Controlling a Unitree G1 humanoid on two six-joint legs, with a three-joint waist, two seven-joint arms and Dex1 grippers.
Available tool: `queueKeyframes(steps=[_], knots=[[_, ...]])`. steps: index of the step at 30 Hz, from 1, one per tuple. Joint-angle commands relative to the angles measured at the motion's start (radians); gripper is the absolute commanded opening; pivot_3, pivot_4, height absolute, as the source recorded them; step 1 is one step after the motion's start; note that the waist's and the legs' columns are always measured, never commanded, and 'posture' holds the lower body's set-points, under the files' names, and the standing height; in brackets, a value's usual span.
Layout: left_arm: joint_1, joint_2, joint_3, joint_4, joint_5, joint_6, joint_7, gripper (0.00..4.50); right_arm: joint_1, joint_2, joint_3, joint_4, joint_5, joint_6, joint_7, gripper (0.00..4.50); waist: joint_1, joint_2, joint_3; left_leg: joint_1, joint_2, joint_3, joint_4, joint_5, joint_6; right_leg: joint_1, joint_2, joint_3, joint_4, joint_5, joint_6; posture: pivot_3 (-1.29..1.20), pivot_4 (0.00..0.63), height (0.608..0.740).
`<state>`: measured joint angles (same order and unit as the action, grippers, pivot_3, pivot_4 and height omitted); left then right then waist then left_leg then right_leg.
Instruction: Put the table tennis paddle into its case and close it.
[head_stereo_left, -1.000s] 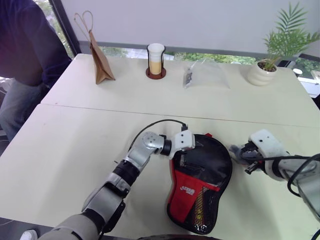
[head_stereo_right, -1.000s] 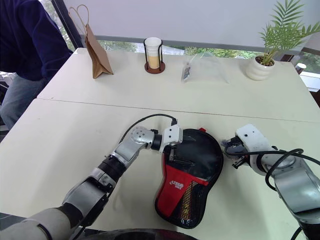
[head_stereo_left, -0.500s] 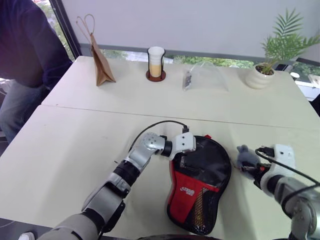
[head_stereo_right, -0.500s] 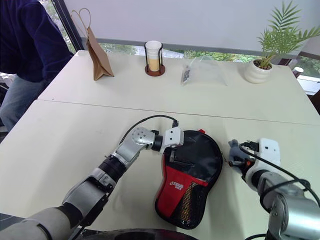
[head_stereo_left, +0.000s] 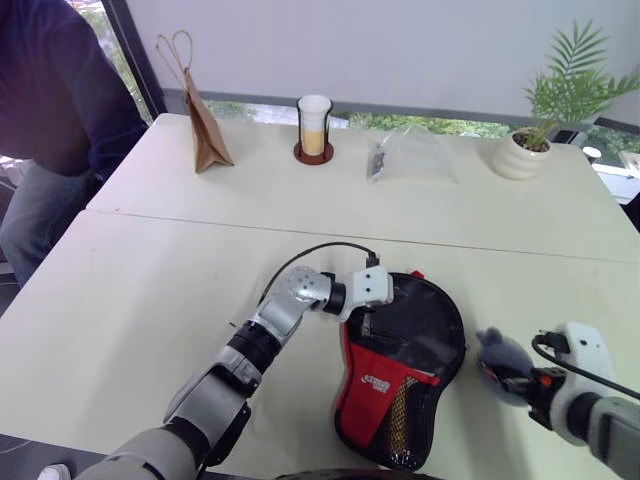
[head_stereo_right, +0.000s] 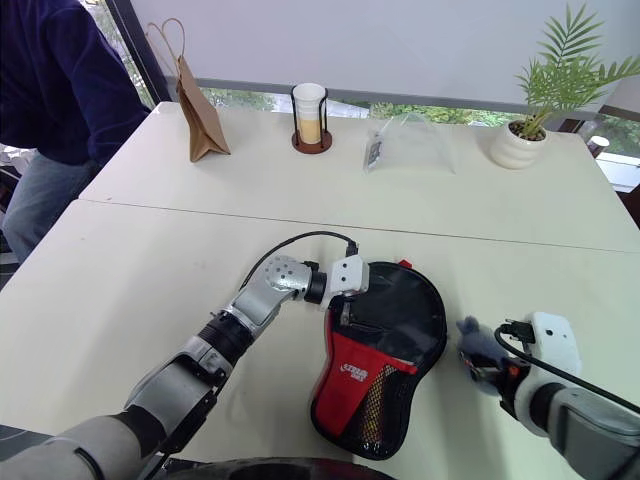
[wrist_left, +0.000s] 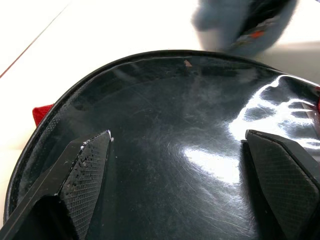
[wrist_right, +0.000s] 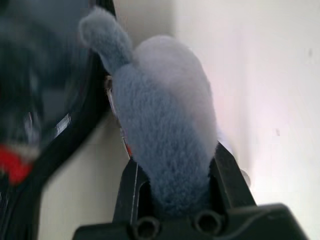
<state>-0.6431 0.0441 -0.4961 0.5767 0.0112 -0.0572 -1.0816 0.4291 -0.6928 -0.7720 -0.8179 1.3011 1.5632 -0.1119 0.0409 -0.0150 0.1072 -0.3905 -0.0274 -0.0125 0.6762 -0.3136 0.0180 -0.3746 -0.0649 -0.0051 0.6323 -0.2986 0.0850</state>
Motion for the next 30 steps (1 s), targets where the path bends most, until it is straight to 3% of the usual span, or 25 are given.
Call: queueKeyframes(steps=[1, 4, 8, 18, 23, 25, 30], knots=[[0.014, 0.022, -0.044, 0.067, 0.07, 0.016, 0.003, 4.5, 0.136, -0.173, 0.029, 0.024, 0.265, -0.015, -0.081, 0.08, 0.002, 0.002, 0.001, 0.0, 0.0, 0.0, 0.0, 0.0, 0.0, 0.001, 0.0, 0.0, -0.002, 0.0, 0.0, 0.0, 0.15, 0.74], [0.012, 0.02, -0.043, 0.069, 0.069, 0.017, 0.004, 4.5, 0.231, -0.347, 0.061, 0.022, 0.414, -0.121, -0.131, 0.08, 0.001, 0.001, 0.004, -0.001, 0.0, 0.0, 0.001, -0.001, 0.002, 0.002, 0.0, 0.0, -0.003, 0.0, 0.0, 0.0, 0.15, 0.74], [0.011, 0.019, -0.043, 0.074, 0.068, 0.017, 0.006, 4.5, 0.287, -0.497, 0.08, 0.013, 0.477, -0.203, -0.139, 0.08, 0.0, 0.001, 0.005, -0.001, 0.0, 0.0, 0.002, -0.002, 0.003, 0.002, 0.0, 0.0, -0.004, 0.0, 0.001, 0.0, 0.15, 0.74], [0.011, 0.017, -0.02, 0.064, 0.042, 0.027, 0.001, 4.5, 0.182, -0.657, 0.196, 0.096, 0.532, -0.367, -0.196, 0.08, -0.002, 0.001, 0.008, -0.001, 0.0, 0.0, 0.002, -0.002, 0.003, 0.002, 0.0, 0.0, -0.004, 0.0, 0.001, 0.0, 0.15, 0.74], [0.005, 0.016, 0.053, -0.016, -0.052, 0.051, -0.047, 4.5, -0.078, -0.703, 0.443, 0.171, 0.485, -0.475, -0.268, 0.08, -0.011, 0.005, 0.021, -0.001, 0.001, 0.0, 0.002, -0.002, 0.003, 0.001, 0.0, 0.0, -0.004, 0.0, 0.0, 0.0, 0.15, 0.74], [-0.003, 0.026, 0.087, -0.061, -0.087, 0.086, -0.061, 4.5, -0.209, -0.681, 0.553, 0.222, 0.474, -0.493, -0.315, 0.08, -0.019, 0.009, 0.028, -0.003, 0.001, 0.0, 0.002, -0.001, 0.003, -0.001, 0.0, 0.0, -0.003, 0.0, 0.001, 0.0, 0.15, 0.74], [-0.019, 0.069, 0.153, -0.161, -0.16, 0.162, -0.092, 4.5, -0.491, -0.586, 0.753, 0.325, 0.415, -0.456, -0.359, 0.08, -0.054, 0.002, 0.033, -0.018, 0.002, 0.0, 0.006, 0.001, 0.0, -0.017, 0.002, 0.0, 0.001, 0.004, 0.006, 0.0, 0.15, 0.74]])
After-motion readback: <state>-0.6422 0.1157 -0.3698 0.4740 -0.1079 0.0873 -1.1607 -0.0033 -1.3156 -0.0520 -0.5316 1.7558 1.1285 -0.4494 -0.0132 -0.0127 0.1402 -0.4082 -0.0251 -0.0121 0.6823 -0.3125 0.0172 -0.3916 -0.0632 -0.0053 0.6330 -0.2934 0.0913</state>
